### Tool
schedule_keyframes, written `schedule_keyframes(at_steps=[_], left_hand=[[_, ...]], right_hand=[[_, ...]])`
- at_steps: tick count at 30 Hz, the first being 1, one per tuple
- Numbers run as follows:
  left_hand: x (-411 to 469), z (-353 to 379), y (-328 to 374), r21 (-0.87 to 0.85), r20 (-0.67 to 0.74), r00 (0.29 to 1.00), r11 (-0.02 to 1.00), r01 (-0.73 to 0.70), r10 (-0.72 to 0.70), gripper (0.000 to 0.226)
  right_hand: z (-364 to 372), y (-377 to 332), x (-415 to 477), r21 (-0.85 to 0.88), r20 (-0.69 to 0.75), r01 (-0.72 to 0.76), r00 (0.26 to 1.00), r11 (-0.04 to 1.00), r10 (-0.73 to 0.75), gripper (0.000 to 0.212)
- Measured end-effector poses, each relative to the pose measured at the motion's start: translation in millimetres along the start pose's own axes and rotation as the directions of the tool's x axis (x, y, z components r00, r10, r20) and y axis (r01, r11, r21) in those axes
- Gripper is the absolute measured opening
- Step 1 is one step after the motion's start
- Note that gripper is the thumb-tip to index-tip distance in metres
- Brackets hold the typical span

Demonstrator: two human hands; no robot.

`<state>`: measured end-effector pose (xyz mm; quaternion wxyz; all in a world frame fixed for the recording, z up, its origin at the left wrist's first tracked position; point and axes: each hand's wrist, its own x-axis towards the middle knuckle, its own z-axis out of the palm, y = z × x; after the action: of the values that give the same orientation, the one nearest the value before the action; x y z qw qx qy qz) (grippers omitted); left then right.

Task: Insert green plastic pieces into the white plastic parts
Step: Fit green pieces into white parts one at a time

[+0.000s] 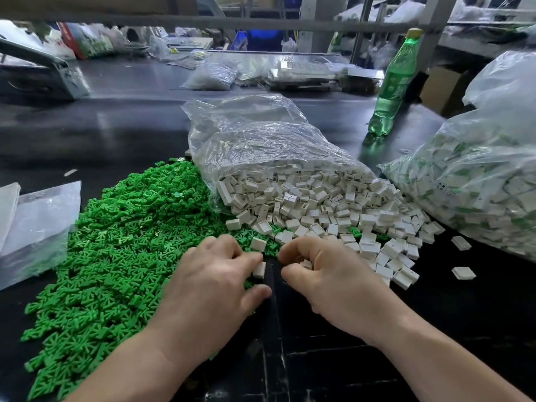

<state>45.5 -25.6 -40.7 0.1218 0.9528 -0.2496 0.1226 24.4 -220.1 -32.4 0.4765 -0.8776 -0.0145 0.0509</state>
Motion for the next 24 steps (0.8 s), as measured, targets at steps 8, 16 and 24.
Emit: schedule_keyframes(at_steps=[8, 16, 24], left_hand=[[2, 0, 3, -0.138, -0.145, 0.989, 0.99, -0.002, -0.018, 0.013], [-1, -14, 19, -0.478, -0.297, 0.95, 0.876, -0.058, -0.1, 0.023], [-4, -10, 18, -0.441, -0.145, 0.988, 0.897, -0.022, -0.047, 0.053]], right_hand=[[1, -5, -3, 0.044, -0.002, 0.002, 1.0, 0.999, -0.002, 0.009], [-7, -21, -8, 0.689, 0.457, -0.353, 0.889, 0.633, -0.001, 0.039], [-18, -10, 3, 0.897, 0.233, -0.22, 0.972, 0.383, 0.014, 0.018]])
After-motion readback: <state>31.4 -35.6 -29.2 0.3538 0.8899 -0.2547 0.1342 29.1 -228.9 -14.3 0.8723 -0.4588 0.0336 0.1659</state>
